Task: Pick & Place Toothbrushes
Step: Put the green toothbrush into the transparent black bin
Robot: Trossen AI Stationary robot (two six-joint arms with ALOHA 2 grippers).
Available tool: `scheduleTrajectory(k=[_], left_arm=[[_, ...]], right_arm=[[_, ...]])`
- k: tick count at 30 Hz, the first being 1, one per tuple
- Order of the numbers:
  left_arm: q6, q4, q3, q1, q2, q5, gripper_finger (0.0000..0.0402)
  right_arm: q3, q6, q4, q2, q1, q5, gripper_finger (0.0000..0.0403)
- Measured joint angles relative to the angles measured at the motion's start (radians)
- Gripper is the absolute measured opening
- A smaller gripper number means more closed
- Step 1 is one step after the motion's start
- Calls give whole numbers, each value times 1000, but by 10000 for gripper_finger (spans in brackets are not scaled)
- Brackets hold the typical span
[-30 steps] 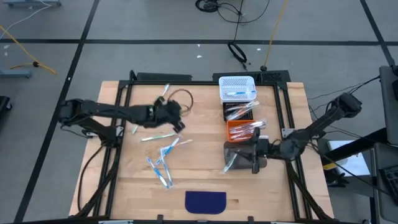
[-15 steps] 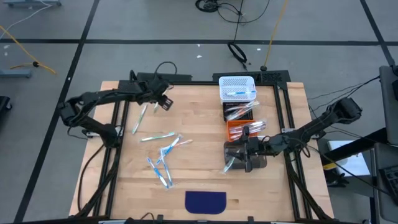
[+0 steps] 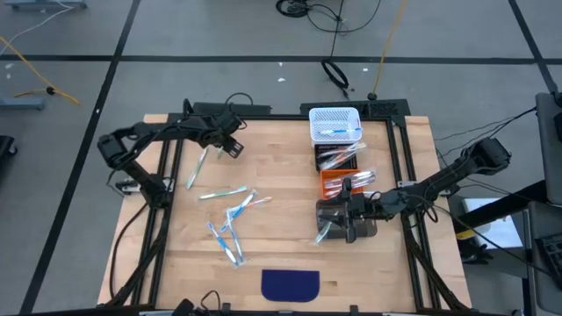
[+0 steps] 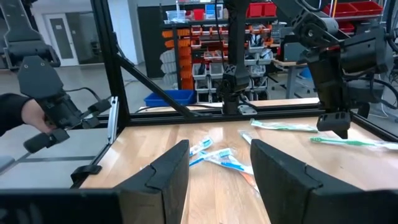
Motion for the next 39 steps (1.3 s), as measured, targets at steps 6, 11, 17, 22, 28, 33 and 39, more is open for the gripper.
scheduleTrajectory(k=[6,11,17,22,28,33,39], left_arm=[[-14,-12,0,20,17,5,168],[-14,-12,1,41,84,39,168],[-18,-1,5,39,143,28,160],[-17,-1,5,37,135,39,89],[1,4,2,37,117,43,16],[2,-9,-2,29,102,18,8],[-6,-32,-2,-2,50,20,6]], right_arm=[[0,0,0,0,0,0,164],[0,0,0,0,0,-1,162],[0,0,3,0,0,-1,162],[0,2,3,0,0,-1,162],[0,4,3,0,0,-1,160],[0,4,3,0,0,-1,159],[0,4,0,0,0,-1,158]])
